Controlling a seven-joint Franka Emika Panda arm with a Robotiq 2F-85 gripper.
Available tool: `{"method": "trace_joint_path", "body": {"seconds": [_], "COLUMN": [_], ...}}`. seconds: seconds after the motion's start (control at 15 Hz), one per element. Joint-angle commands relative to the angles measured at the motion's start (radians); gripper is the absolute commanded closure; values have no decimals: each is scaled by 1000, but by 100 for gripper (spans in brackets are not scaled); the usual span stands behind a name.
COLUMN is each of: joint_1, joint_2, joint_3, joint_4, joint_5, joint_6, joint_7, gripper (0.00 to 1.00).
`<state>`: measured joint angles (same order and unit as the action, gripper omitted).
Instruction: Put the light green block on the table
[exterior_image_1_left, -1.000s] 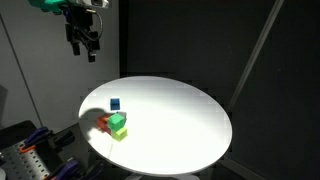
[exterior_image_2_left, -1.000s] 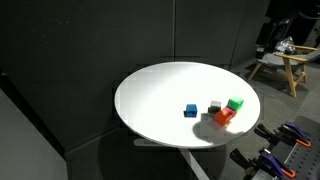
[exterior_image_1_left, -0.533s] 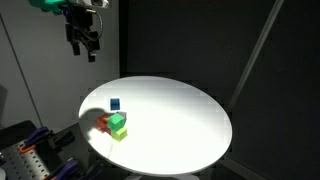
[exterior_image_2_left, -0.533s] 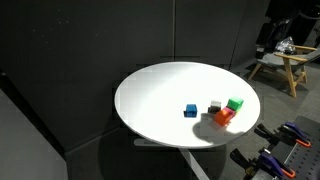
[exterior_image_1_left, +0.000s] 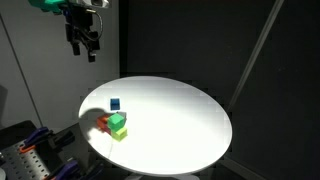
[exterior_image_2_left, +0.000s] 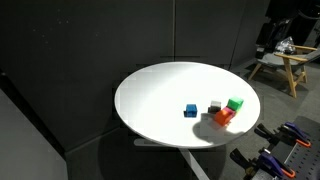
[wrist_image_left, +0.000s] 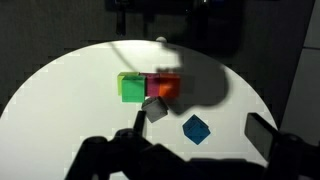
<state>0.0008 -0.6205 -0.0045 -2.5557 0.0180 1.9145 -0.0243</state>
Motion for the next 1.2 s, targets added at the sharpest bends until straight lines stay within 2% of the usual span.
{"method": "trace_joint_path", "body": {"seconds": [0.0,0.53,1.13], "joint_1": [1,-3,-34], "joint_2": [0,16,63], "joint_3": [-1,-4,-13], "joint_4": [2,22,23], "joint_5": [-1,0,-17], "joint_6": [-2,24,180], "joint_7": [1,6,20], "gripper": [0,0,0]}}
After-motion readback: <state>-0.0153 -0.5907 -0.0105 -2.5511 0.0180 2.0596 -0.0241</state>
